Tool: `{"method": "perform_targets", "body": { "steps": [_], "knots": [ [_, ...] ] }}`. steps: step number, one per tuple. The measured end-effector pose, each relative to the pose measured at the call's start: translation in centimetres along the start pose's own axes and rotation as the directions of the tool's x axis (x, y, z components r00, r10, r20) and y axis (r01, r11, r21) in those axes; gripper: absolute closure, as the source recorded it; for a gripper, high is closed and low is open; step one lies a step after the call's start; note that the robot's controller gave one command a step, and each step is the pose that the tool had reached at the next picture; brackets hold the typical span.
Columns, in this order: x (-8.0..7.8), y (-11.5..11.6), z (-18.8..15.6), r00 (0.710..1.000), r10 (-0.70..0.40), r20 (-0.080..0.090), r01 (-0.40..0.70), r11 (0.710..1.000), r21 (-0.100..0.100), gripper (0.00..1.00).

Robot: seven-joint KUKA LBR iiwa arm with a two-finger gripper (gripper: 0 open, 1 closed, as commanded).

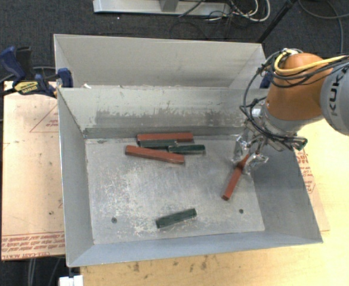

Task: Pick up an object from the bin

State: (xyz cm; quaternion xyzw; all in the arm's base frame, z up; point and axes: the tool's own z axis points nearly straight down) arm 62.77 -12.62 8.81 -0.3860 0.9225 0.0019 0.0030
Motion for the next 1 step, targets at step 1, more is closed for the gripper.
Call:
{"method": "perform_targets", "body": {
  "steps": [1],
  "knots": [
    [-2.55, 0.79, -14.69, 1.0, 0.03, -0.002, -0.03, 1.0, 0.004, 1.0]
  ]
}}
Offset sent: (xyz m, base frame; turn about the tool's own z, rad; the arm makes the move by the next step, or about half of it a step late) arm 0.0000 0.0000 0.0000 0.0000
